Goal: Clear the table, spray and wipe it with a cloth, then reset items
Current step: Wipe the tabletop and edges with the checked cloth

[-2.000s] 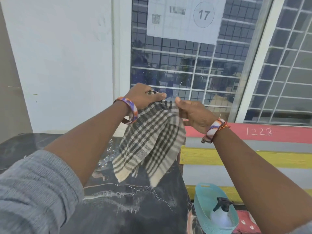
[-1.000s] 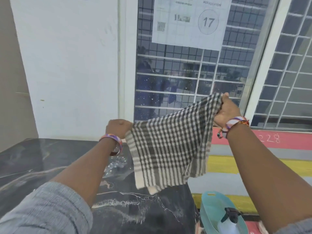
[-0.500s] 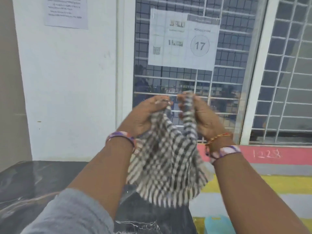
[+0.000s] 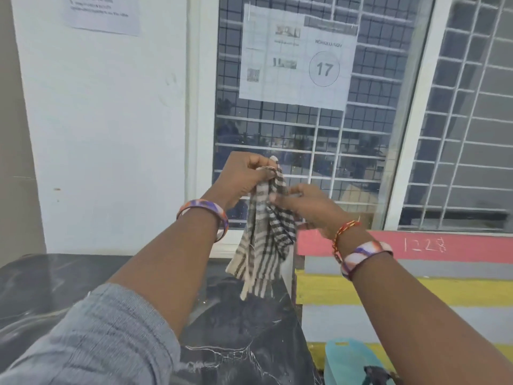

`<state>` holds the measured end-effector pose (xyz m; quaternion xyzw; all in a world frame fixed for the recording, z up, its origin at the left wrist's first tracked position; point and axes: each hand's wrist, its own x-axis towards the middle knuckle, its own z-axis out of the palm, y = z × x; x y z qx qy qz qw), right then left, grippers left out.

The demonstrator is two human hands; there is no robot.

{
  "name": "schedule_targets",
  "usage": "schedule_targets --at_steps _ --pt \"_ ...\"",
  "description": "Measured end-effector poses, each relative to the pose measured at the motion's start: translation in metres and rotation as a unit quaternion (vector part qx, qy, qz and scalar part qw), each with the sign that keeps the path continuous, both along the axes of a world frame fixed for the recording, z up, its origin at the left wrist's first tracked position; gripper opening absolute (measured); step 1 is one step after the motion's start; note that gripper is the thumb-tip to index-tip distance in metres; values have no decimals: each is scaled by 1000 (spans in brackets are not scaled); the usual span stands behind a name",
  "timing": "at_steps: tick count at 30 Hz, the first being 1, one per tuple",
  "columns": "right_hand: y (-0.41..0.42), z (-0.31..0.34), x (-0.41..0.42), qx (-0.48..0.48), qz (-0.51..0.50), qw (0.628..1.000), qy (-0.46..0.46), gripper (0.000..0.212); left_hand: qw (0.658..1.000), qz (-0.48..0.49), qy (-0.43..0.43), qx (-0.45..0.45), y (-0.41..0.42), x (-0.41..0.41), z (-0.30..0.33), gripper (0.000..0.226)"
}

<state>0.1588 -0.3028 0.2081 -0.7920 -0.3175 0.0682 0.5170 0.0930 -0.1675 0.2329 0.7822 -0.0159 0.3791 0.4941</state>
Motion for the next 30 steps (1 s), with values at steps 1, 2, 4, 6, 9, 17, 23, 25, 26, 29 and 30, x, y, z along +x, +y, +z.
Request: schedule_targets --at_steps 1,2,4,6,9,17,23,25,26,29,30 --pt "1 -10 0 -44 -11 999 -9 42 1000 18 -1 21 2 -2 0 16" --pt "1 -20 2 -75 -23 997 -21 33 998 36 0 43 4 -4 -1 15" --pt "1 -38 7 -108 -38 993 -6 20 994 76 3 81 13 -9 -1 14" --pt "-2 -43 8 -114 -28 992 52 13 982 116 25 148 25 -13 -4 14" --pt "-5 -24 8 -119 -19 991 55 19 952 140 103 253 45 -25 -11 21" --pt "7 22 9 -248 103 942 -203 27 965 136 151 169 79 -48 -23 23" --pt "15 -13 6 -442 146 877 -116 33 963 128 170 167 83 -43 -37 7" --pt "13 -19 11 -414 164 894 -52 32 962 128 180 163 89 -42 -44 17" --pt "14 -21 14 -388 164 906 -36 29 962 131 183 156 93 -42 -47 21" --pt "16 -22 22 -272 145 951 -8 25 973 114 173 101 109 -44 -56 26" --pt "17 -24 26 -239 150 959 9 28 977 105 168 83 115 -43 -60 25"
